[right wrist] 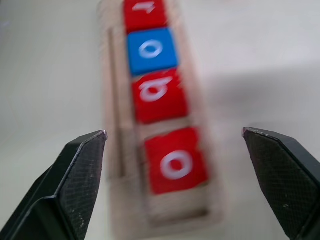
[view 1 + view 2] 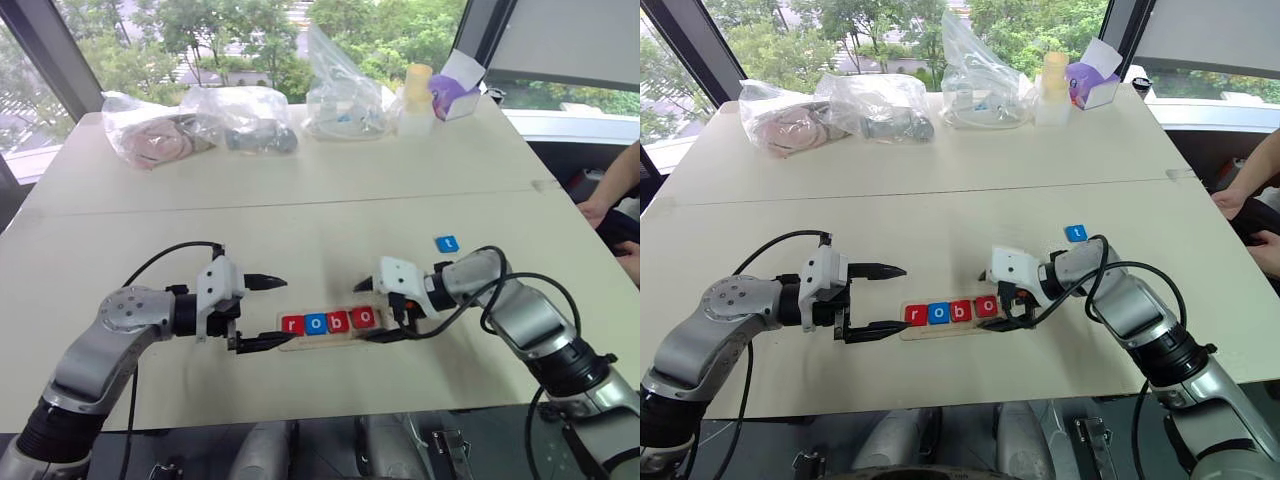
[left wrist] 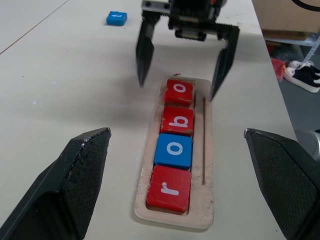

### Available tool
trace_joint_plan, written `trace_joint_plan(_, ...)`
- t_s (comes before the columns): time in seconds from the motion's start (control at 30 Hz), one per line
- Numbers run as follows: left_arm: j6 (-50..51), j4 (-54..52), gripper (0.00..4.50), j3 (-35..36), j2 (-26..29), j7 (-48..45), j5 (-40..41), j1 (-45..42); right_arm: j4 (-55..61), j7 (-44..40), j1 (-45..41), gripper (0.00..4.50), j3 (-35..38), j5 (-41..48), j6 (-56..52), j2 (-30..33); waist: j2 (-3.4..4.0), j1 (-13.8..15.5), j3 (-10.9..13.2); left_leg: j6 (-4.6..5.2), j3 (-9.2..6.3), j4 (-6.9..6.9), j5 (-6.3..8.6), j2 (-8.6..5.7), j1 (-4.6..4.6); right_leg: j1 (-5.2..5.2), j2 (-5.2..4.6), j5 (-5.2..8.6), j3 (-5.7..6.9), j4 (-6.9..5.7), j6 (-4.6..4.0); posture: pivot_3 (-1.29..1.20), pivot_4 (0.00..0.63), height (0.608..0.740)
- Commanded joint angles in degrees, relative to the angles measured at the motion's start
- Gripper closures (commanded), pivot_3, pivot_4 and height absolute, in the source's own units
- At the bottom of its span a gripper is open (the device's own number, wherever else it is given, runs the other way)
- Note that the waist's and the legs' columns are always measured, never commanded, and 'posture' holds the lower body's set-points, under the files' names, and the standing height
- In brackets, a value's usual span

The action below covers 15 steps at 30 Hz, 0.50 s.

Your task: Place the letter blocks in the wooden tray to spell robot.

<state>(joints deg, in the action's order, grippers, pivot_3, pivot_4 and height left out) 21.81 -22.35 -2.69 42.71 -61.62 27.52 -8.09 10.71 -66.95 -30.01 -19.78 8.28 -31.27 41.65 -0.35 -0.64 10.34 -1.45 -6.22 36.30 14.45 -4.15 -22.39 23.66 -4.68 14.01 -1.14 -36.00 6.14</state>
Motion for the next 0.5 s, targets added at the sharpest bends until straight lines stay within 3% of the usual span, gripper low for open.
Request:
trace_joint_plan(0.03, -0.8, -0.8, 0.00, 0.9, -0.1, 0.2, 0.3, -0.5, -1.3, 1.6, -1.1, 0.04, 4.5, 0.6, 0.2, 1.3, 0.00, 0.1, 0.0, 0.00, 0.00, 0.00, 0.00, 0.00, 0.00, 0.00, 0.00, 0.00, 0.00, 0.00, 0.00, 0.00, 0.150, 0.740)
trace_joint_plan(0.5, -1.1, -0.3, 0.00, 0.4, -0.6, -0.1, -0.2, -1.0, -3.3, 3.4, 2.4, 0.04, 5.0, -2.4, 5.1, 3.9, 0.00, 0.0, 0.0, 0.00, 0.01, -0.02, 0.00, -0.01, 0.00, 0.01, 0.00, 0.00, 0.00, -0.01, -0.01, 0.00, 0.150, 0.740)
